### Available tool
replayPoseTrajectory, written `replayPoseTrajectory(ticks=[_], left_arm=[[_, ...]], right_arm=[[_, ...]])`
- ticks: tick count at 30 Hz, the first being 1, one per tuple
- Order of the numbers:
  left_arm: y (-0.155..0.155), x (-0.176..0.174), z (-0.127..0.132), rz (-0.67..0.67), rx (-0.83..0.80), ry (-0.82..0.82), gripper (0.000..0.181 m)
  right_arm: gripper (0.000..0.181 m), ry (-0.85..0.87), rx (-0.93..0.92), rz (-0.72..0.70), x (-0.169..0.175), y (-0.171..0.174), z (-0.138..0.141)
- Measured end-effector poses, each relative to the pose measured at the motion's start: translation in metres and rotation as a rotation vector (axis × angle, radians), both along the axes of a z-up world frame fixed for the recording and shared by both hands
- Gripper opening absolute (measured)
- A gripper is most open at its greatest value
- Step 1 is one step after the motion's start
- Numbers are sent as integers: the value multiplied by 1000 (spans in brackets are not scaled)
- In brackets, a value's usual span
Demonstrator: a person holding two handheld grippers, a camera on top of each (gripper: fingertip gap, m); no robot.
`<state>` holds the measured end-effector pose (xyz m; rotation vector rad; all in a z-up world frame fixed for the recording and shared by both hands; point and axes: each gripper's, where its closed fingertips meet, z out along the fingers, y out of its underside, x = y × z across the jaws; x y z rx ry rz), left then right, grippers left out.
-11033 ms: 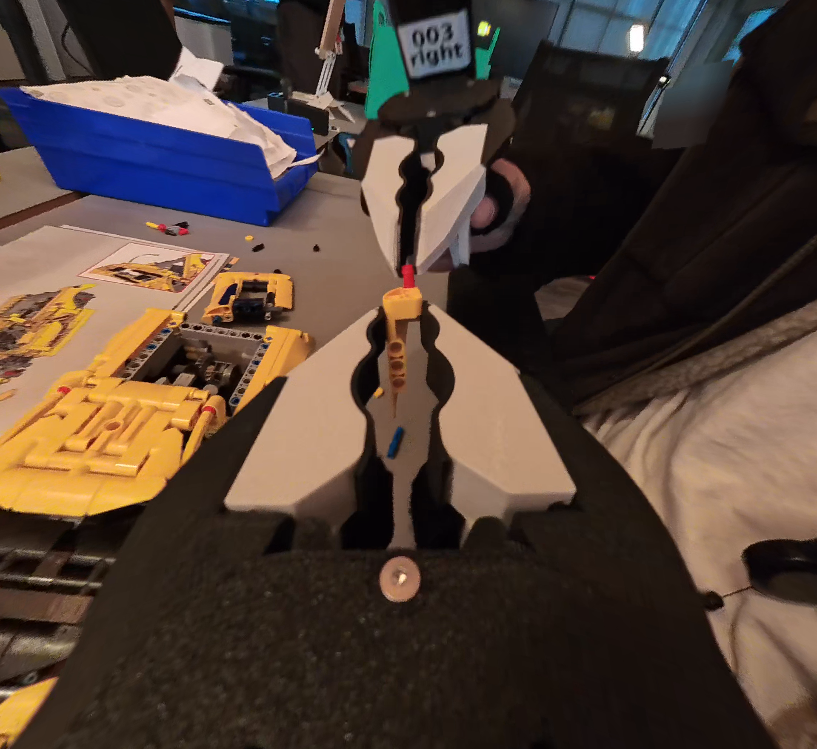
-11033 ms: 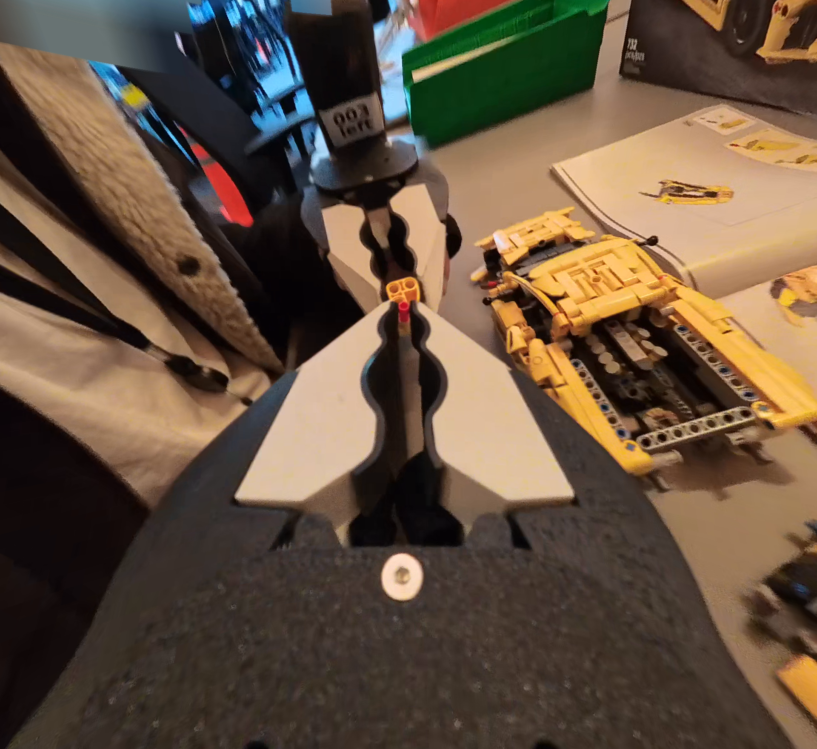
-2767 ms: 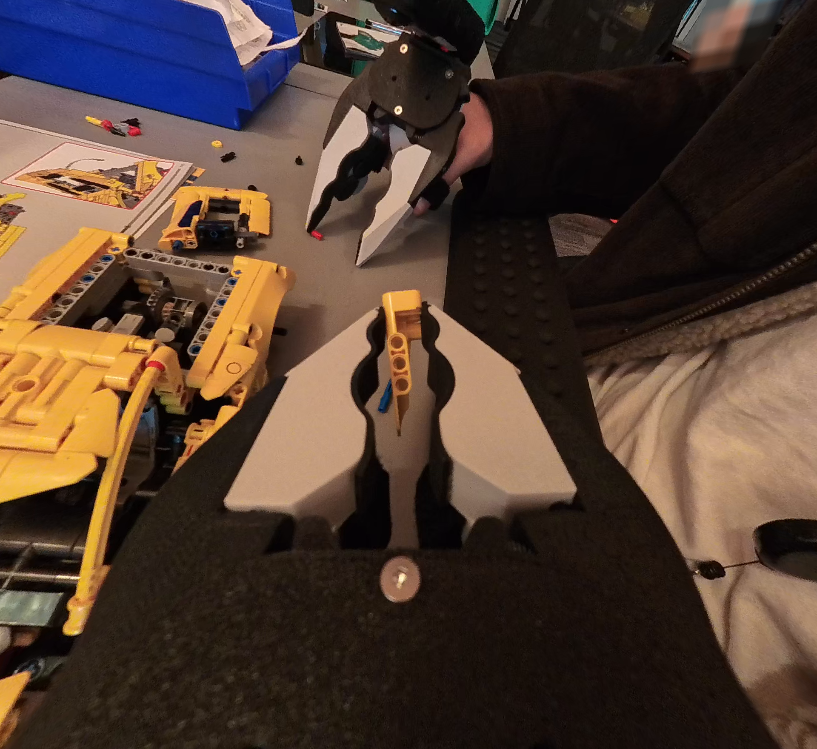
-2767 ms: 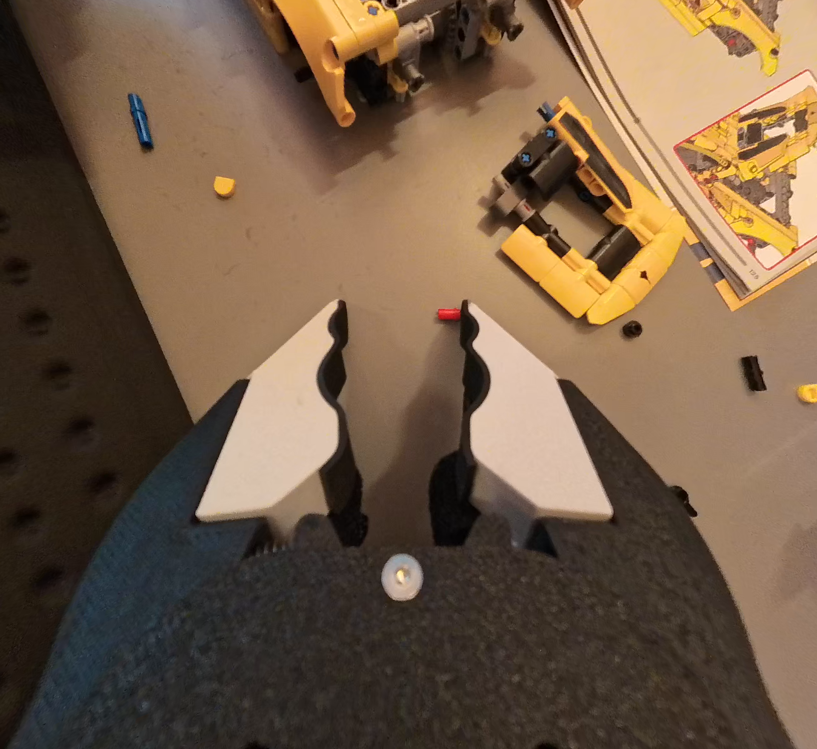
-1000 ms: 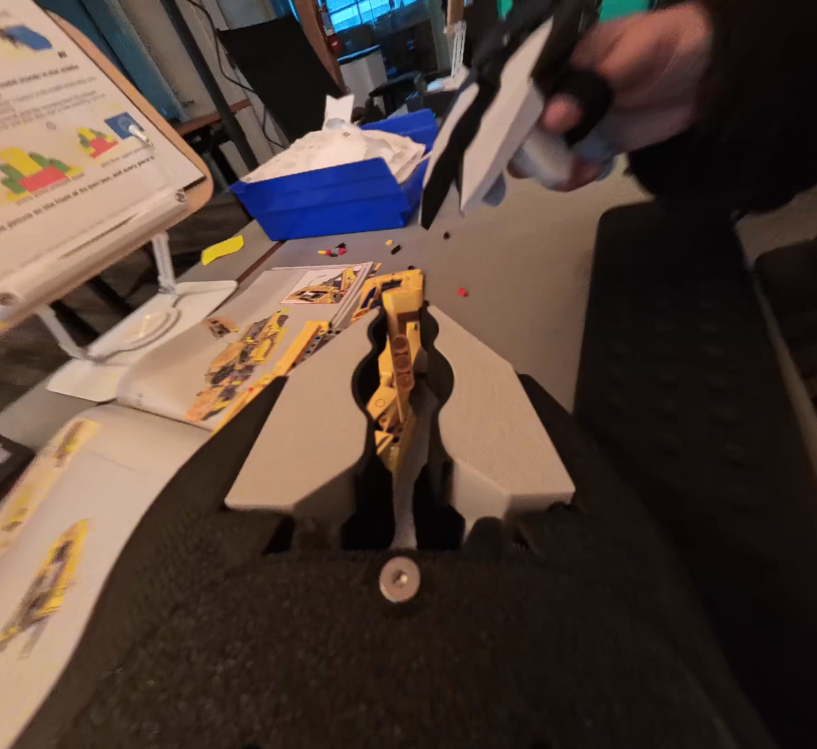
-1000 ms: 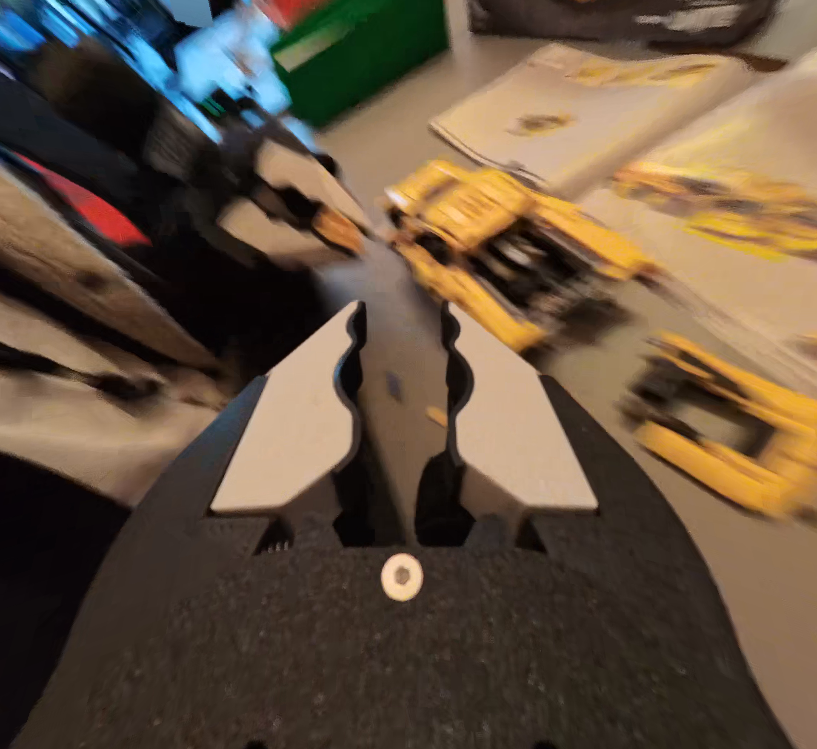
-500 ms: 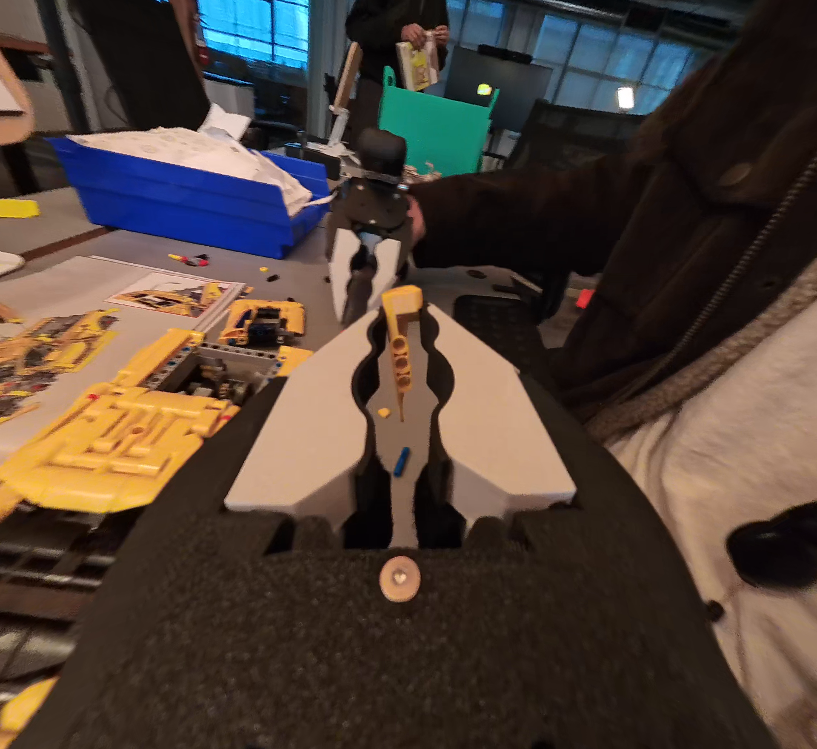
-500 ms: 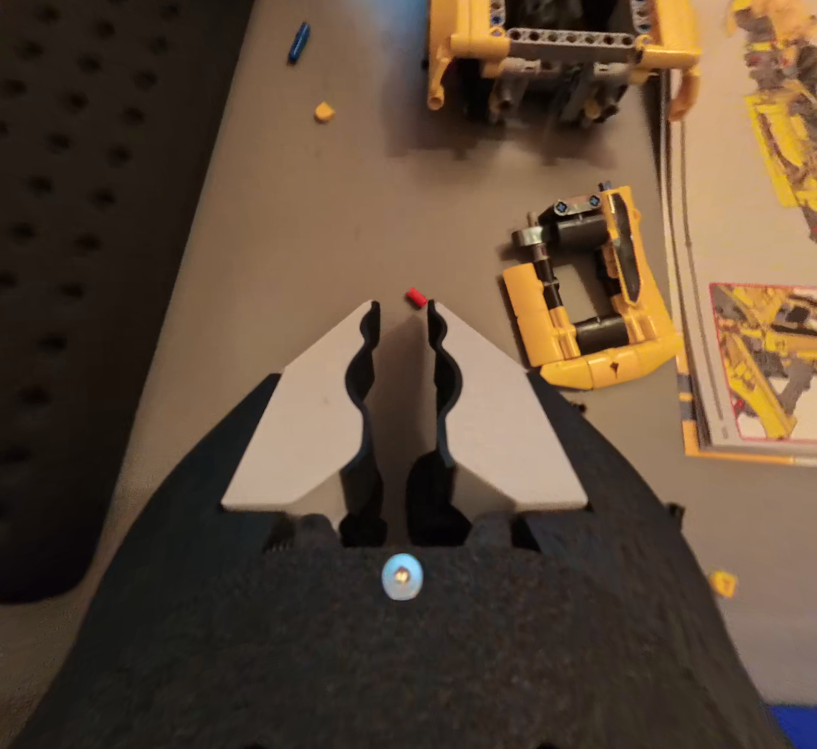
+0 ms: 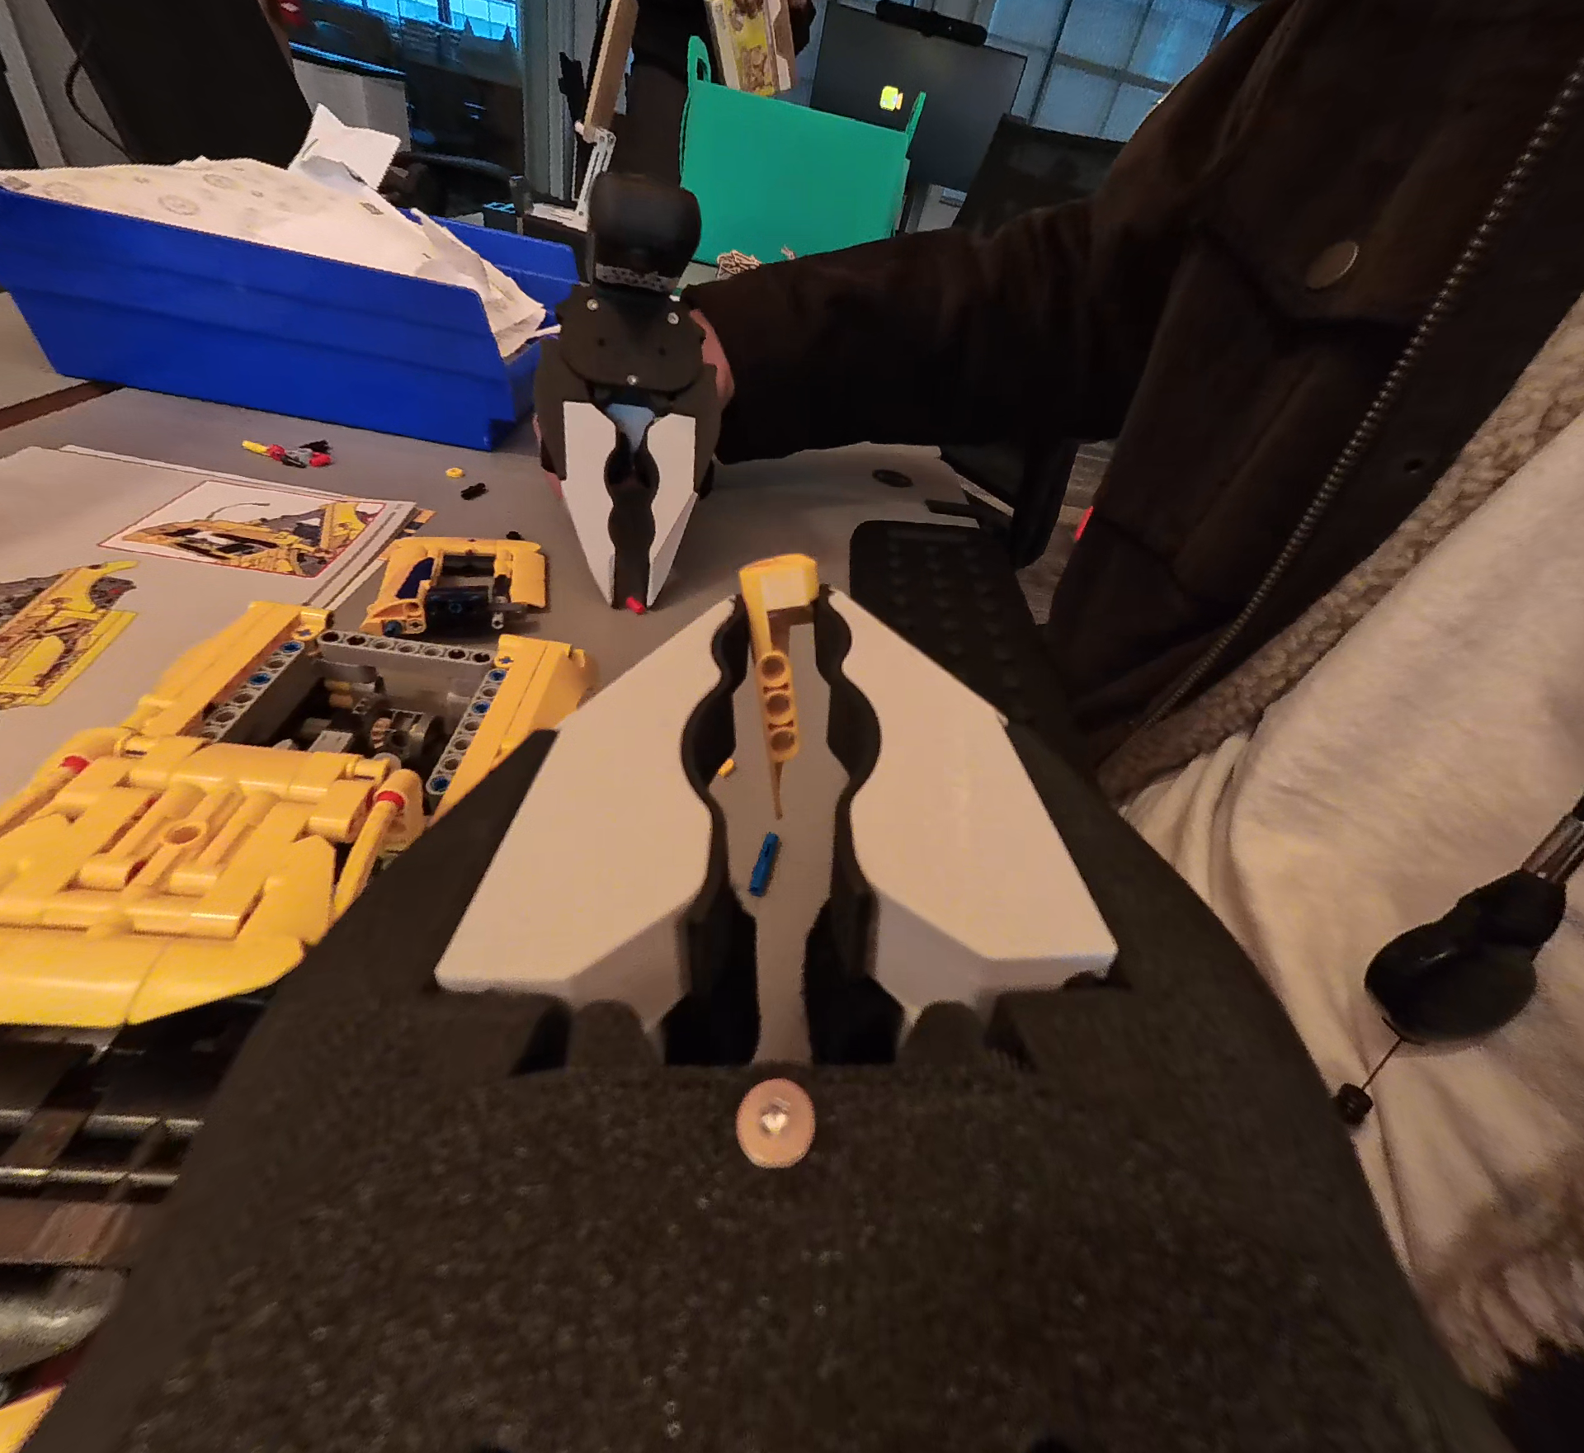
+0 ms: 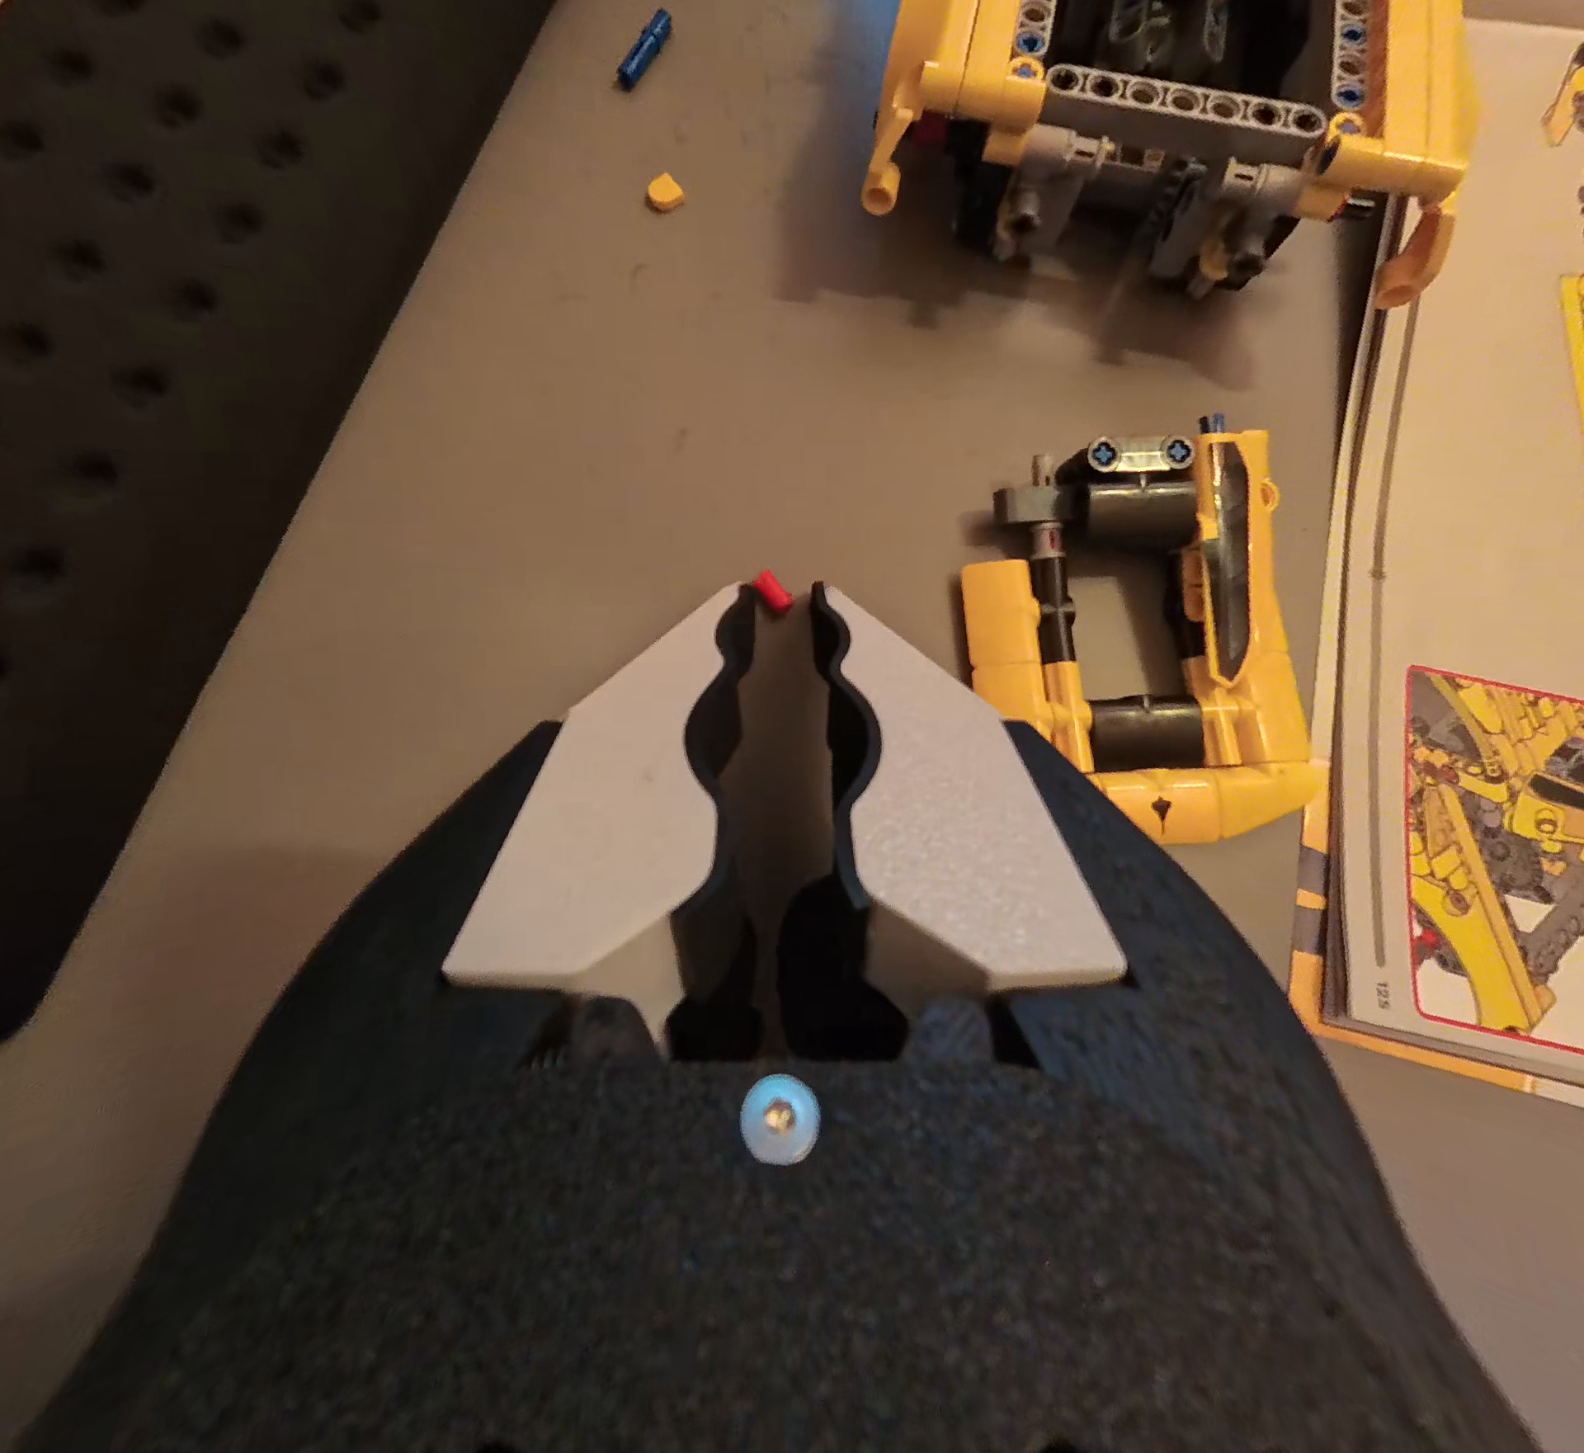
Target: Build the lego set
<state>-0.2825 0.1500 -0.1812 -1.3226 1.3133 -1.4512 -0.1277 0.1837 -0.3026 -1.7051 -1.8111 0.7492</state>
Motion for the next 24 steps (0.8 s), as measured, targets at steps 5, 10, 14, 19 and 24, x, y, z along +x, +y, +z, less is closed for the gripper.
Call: replayPoseTrajectory(ticks=[5, 10, 14, 19, 24], left_arm=[[-2, 1, -2, -5, 3, 11, 14], [-1, 1, -2, 1, 5, 12, 14], [-2, 0, -2, 3, 7, 12, 14], [-1, 2, -4, 13, 17, 26, 14], [11, 4, -15, 84, 41, 83, 14]], right_arm=[[10, -5, 14, -1, -1, -5, 0], [8, 12, 30, -24, 0, -6, 0], [5, 18, 52, -39, 1, -6, 0], [5, 13, 84, -54, -1, -8, 0], [5, -69, 59, -189, -18, -4, 19]])
